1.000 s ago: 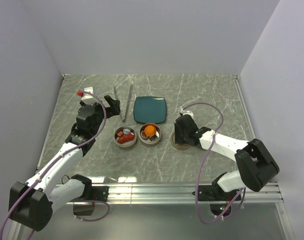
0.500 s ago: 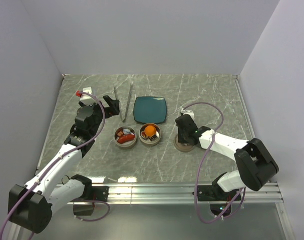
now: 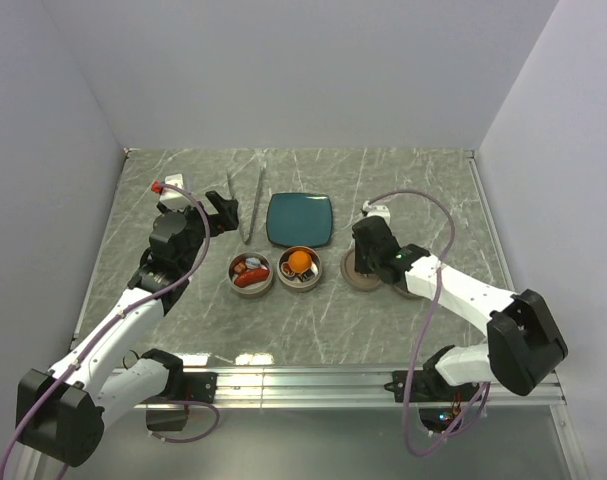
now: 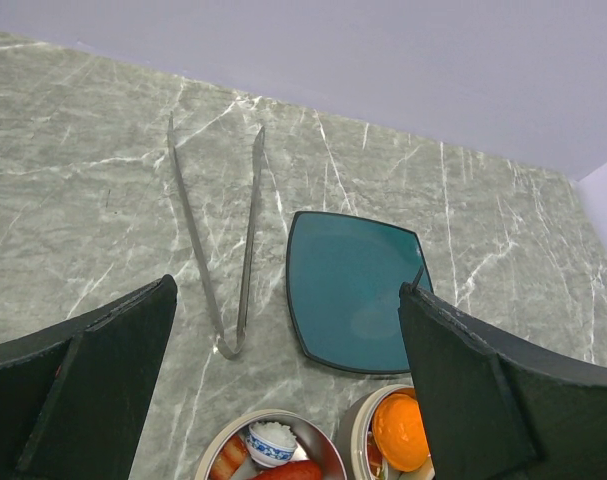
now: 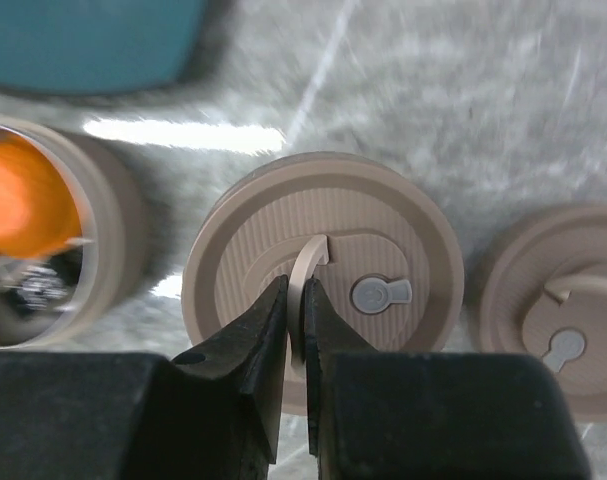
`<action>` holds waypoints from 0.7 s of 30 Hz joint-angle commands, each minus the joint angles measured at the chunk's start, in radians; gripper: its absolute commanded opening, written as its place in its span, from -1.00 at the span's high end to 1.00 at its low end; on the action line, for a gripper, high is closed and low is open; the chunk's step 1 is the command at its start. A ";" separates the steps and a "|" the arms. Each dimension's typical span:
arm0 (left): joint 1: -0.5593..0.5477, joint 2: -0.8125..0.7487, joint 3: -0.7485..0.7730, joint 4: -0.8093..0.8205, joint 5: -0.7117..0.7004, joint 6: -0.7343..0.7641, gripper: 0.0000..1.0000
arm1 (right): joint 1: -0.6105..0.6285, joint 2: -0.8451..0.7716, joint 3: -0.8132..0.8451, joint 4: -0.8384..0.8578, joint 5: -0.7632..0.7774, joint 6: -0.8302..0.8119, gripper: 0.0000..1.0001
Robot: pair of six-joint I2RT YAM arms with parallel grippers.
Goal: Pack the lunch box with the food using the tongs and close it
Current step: Pick up the lid of the lunch box with the right arm, then put the lid back on the lunch box
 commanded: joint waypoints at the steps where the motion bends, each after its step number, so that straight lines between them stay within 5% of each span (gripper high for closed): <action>1: 0.005 -0.024 -0.006 0.040 0.017 0.012 -0.99 | 0.007 -0.066 0.084 -0.004 -0.005 -0.036 1.00; 11: 0.005 -0.024 -0.003 0.032 0.023 0.015 -0.99 | 0.073 0.009 0.252 0.016 -0.238 -0.117 1.00; 21: 0.010 -0.021 0.001 0.023 0.025 0.017 -0.99 | 0.180 0.320 0.533 -0.122 -0.233 -0.175 1.00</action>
